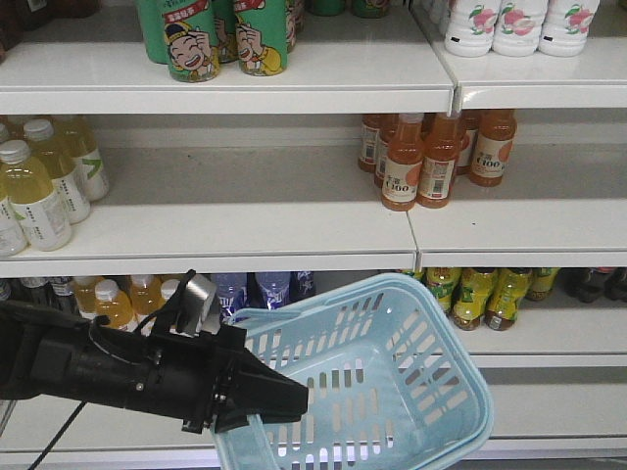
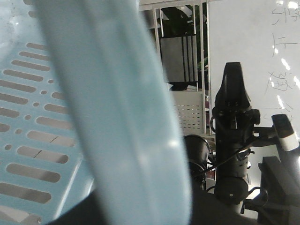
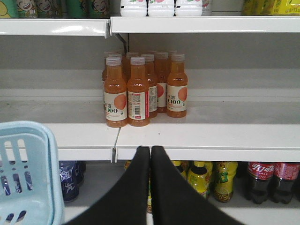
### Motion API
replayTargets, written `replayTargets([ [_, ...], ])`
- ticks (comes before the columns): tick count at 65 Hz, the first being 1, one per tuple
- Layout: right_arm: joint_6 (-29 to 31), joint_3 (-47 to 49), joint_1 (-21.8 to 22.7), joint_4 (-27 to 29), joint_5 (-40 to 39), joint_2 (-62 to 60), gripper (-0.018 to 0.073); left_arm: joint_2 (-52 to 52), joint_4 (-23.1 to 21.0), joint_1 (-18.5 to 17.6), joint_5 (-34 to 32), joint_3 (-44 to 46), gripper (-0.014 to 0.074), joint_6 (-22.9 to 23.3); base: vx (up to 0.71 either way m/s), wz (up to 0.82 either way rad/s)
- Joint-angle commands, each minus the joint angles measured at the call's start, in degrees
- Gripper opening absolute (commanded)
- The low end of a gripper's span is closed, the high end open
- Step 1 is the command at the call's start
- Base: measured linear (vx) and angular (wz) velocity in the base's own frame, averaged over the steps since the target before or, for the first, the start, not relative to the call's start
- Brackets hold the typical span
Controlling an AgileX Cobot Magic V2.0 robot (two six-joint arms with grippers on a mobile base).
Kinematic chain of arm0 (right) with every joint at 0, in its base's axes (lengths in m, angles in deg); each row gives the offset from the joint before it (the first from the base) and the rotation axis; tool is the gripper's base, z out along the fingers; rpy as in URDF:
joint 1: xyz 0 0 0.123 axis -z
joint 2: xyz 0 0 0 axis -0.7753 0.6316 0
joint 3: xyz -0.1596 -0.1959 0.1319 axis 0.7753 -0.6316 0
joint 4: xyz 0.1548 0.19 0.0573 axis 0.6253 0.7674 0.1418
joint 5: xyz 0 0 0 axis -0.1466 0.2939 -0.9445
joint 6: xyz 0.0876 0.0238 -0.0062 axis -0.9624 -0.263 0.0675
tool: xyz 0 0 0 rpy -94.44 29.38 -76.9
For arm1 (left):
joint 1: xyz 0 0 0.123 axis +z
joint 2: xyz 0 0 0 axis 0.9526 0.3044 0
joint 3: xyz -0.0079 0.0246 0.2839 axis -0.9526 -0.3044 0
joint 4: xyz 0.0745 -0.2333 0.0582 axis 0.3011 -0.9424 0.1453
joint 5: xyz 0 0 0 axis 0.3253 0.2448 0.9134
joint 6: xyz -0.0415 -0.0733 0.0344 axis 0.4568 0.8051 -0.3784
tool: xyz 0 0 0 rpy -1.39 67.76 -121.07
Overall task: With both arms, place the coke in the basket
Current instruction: 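Hold the basket low beside the robot with the left gripper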
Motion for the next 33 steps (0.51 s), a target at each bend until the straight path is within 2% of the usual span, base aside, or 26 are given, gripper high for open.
replayTargets([
  [1,0.4,-0.4,0.3,-0.1,-4.3,-0.7,-0.0010,-2.7,-3.8,-0.2,6.2,0.0,-0.0008,-1.8,0.00,0.00],
  [13,0.4,-0.4,0.3,-0.1,-4.3,-0.7,-0.0010,-2.7,0.4,-0.2,6.2,-0.3,-0.0008,-1.7,0.00,0.00],
  [33,0.4,-0.4,0.3,-0.1,-4.3,-0.7,-0.0010,-2.7,-0.1,-0.2,5.7,-0.3,-0.0008,-1.7,0.00,0.00],
])
